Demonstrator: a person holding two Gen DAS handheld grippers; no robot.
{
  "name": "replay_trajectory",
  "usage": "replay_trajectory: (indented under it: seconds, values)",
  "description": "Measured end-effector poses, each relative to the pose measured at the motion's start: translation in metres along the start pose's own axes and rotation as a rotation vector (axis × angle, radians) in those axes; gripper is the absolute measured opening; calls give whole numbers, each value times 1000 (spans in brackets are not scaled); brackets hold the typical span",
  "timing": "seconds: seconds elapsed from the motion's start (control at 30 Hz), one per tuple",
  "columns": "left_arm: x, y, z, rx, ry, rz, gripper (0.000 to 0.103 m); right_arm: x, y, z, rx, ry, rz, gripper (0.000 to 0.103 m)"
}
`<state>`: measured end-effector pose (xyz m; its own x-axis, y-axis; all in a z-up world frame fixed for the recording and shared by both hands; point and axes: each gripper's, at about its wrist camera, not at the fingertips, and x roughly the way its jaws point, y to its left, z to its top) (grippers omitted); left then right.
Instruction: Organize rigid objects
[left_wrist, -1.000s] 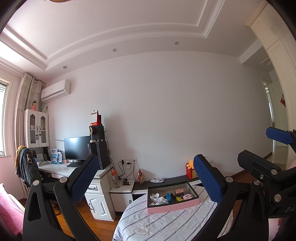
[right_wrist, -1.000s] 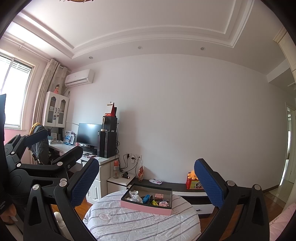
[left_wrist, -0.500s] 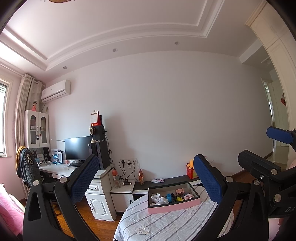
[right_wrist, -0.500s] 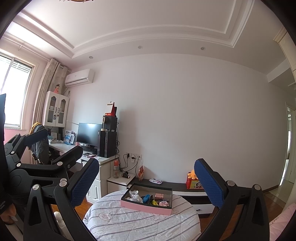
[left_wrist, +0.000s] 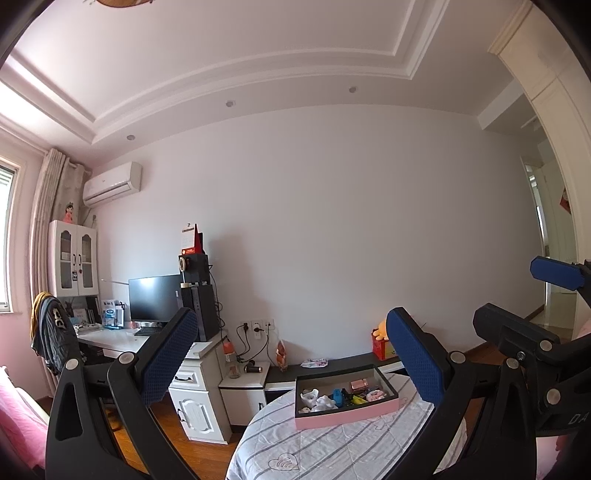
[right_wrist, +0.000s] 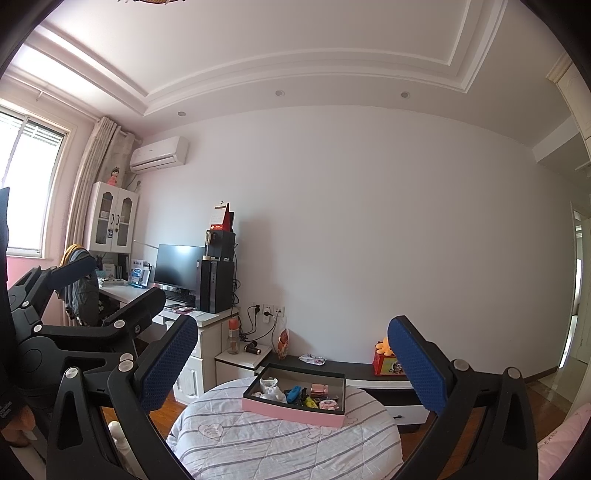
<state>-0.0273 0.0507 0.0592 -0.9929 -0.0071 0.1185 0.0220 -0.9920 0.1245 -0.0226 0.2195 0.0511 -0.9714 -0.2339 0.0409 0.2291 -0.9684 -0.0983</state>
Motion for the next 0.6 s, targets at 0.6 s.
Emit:
replay_trajectory:
  seconds: [0.6]
  values:
    - [0, 1, -1, 4, 5, 2, 103, 0, 3, 1, -8, 4, -3, 103]
